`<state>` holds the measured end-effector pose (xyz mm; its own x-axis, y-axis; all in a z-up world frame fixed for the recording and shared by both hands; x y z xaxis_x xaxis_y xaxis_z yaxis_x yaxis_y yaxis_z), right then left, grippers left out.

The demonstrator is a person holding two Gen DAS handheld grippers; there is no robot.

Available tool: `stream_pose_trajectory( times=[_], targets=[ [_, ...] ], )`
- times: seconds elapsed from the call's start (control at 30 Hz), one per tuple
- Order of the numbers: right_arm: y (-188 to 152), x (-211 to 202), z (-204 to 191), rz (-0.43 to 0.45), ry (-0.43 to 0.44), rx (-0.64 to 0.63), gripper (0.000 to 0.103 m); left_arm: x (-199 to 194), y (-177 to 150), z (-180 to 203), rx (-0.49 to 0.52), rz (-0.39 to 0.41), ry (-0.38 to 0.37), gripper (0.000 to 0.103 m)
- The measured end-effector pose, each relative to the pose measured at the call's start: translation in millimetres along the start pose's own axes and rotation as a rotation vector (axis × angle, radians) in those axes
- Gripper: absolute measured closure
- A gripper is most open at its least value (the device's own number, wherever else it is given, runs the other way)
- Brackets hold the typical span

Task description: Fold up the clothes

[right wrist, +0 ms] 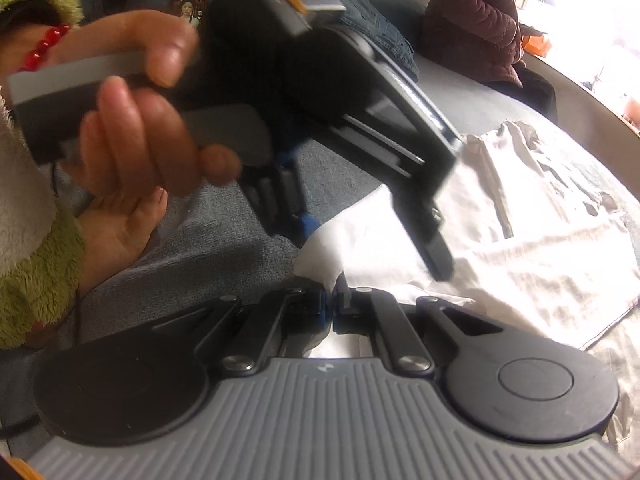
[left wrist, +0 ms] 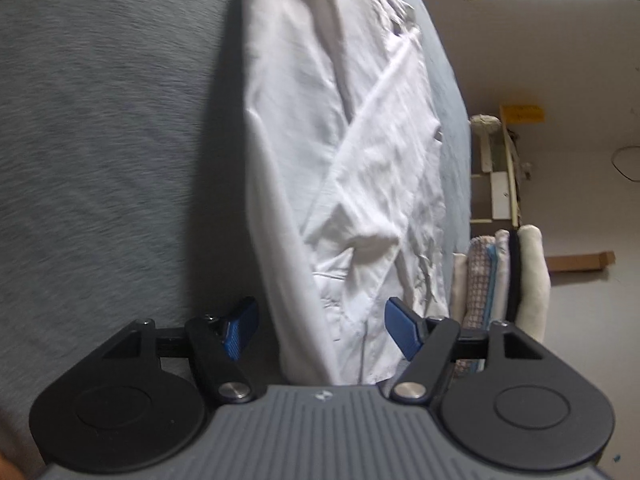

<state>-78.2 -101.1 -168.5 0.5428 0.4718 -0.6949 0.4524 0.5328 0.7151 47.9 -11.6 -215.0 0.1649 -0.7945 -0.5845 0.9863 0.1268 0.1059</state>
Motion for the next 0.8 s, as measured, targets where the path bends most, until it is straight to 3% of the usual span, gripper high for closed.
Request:
stream_pose_trajectory(
  times=[0.17,0.37,0.6,0.8],
  targets=[
    [1,-1,1,0.008,-0.006,-0.007,0.102,15,4,-4,-0.012,-0.024,-0.045,0.037],
    [0,-3,-6,0.023,-0.011,-0.023,0.102,25,2,-7,-0.048,-0.032,-0.103,0.049],
    [-3,-5,-1,0.037,-0.011,-0.034,0.102,36,-6,-12,-0.086,-0.053,-0.102,0.078],
    [-10,-7,12,0.016,0.028,-0.008,0.098,38,-10,-14,-0.077,-0.051,-0.068,0.092]
  ],
)
Point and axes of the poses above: each gripper's, at about its wrist camera, not at the fingertips, and x roughly the way its jaws point, z to its right, y to its top, the point moved 5 cm from there along x, roughly the way its jaws point, and after that the axes turned 7 degrees about x, right-handed, at the moved point
